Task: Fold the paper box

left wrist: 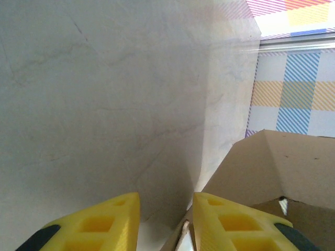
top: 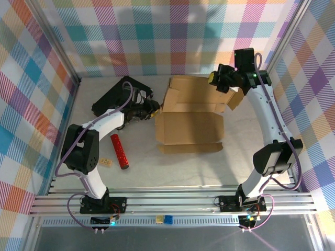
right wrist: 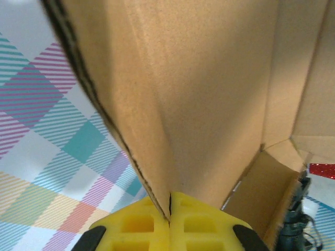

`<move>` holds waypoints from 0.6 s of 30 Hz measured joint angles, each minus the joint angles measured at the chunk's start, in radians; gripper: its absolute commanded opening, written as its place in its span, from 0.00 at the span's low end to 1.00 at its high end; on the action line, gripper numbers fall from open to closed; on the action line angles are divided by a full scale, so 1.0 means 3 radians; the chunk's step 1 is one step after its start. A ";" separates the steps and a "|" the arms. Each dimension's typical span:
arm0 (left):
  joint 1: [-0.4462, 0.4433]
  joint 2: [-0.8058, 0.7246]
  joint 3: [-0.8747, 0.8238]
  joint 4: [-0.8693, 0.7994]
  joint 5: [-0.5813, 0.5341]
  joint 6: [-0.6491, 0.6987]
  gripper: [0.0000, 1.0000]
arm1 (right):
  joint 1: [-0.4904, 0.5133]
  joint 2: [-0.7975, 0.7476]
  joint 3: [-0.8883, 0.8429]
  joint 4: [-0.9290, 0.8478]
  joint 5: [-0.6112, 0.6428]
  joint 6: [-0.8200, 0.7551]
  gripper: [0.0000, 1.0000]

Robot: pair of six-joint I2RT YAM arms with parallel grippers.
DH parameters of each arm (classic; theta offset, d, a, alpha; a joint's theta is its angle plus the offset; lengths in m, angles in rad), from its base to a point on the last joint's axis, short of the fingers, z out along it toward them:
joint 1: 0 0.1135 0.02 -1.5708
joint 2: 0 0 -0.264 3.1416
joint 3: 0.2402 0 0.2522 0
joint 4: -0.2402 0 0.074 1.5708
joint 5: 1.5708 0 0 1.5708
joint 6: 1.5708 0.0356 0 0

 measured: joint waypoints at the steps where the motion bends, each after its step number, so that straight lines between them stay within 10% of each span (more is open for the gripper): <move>1: -0.0015 -0.0015 -0.0027 0.0014 0.0000 -0.0020 0.32 | -0.0014 0.0000 0.0000 0.0018 0.0000 0.0028 0.00; 18: -0.0212 -0.0163 -0.0050 0.0165 -0.0245 -0.0075 0.44 | -0.0181 0.0039 0.0053 0.0131 -0.0154 0.0367 0.00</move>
